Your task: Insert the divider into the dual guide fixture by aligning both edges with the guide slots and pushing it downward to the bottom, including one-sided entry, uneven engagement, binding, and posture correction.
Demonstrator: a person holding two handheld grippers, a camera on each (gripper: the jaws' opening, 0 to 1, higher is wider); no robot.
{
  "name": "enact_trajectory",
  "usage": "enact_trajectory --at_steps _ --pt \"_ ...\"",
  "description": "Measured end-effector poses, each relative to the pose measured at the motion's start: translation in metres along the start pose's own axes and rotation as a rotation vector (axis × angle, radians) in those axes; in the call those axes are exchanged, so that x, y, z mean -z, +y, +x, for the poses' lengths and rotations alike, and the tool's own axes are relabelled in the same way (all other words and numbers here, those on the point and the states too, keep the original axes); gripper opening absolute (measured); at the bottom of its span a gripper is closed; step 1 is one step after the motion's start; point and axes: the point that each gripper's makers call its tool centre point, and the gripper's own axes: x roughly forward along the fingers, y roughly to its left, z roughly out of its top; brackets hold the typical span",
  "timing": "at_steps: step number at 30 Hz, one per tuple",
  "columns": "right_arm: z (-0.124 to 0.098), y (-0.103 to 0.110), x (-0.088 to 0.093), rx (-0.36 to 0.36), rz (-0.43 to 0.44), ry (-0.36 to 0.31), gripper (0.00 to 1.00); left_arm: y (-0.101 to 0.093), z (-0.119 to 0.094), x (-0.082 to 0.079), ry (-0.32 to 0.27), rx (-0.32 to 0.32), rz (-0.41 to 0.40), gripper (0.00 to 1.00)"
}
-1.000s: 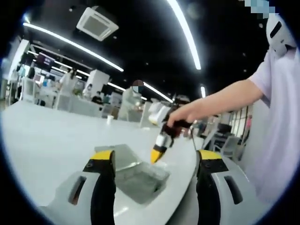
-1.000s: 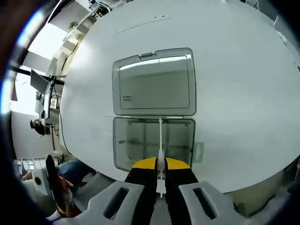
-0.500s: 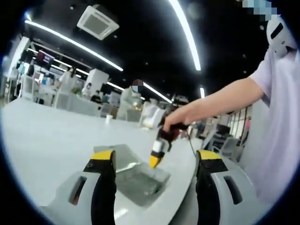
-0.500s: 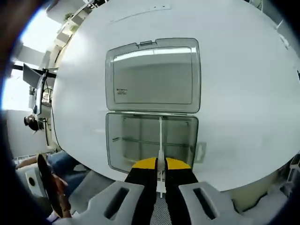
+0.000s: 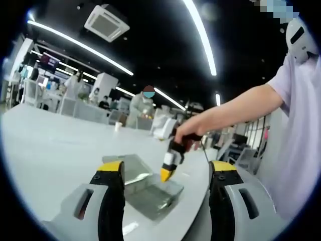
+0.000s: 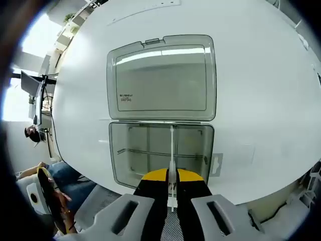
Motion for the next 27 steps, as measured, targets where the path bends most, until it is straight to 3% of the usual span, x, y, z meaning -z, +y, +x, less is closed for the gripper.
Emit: enact_trajectory --at_steps 27 --pt "0.0046 -0.0008 0.0019 -0.01 0.026 0.004 0.0 -0.0021 0.0035 -0.002 0.008 0.003 -0.002 0.64"
